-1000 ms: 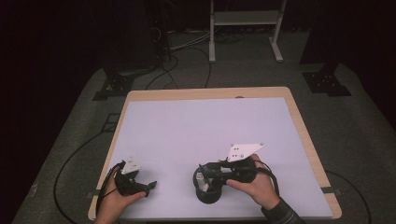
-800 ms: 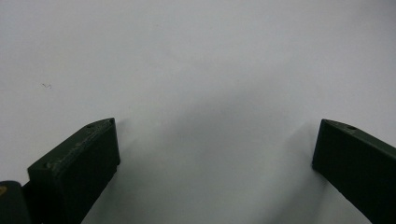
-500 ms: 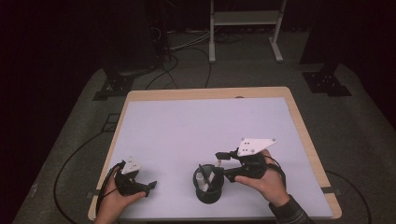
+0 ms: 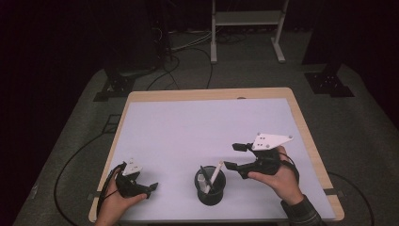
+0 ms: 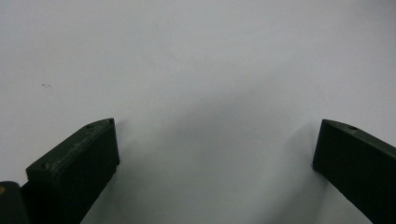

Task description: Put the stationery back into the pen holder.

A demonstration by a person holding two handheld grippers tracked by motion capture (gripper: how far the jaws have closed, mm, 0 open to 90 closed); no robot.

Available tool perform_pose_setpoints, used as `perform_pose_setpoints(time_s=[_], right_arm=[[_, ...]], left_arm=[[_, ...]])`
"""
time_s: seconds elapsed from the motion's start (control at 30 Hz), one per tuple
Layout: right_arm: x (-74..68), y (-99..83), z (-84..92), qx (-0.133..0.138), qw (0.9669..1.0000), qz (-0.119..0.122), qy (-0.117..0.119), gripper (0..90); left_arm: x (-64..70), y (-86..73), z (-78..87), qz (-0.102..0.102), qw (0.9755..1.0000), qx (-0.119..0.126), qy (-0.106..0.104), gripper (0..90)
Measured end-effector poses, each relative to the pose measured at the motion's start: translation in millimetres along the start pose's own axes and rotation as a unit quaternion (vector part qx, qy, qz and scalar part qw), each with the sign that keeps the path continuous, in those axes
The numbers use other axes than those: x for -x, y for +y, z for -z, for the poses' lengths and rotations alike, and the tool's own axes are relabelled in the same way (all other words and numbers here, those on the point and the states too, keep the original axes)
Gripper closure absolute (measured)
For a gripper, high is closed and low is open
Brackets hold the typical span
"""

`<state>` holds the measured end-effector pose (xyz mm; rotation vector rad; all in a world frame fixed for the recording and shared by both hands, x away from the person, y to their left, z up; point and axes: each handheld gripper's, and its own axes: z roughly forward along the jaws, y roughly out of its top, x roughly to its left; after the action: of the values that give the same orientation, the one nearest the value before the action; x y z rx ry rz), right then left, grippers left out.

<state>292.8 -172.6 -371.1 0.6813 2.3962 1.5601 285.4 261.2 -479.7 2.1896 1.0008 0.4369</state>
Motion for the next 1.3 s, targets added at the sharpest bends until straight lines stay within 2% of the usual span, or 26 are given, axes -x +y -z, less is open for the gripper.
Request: perform_pose_setpoints(time_s=[0.3,0.57,0.83,1.13,1.3], right_arm=[[15.5,-9.5,8.5,-0.011,0.9988,-0.009,-0.046,20.0],[24.9,-23.1,13.2,-0.028,0.9965,-0.024,-0.075,17.1],[34.2,-41.7,19.7,-0.051,0.992,-0.029,-0.112,16.2],[43.6,-67.3,28.4,-0.075,0.9867,-0.046,-0.136,16.0],[48.4,-82.8,31.7,-0.093,0.9826,-0.058,-0.15,15.9]], left_arm=[[-0.2,-0.1,0.0,-0.001,1.0,0.001,0.0,0.0],[0.1,-0.2,0.0,0.0,1.0,0.001,0.0,0.0],[0.0,-0.3,0.1,0.0,1.0,0.001,0.0,0.0],[0.1,-0.4,0.1,-0.001,1.0,0.001,0.0,0.0],[0.1,-0.5,0.1,-0.001,1.0,0.001,0.0,0.0]])
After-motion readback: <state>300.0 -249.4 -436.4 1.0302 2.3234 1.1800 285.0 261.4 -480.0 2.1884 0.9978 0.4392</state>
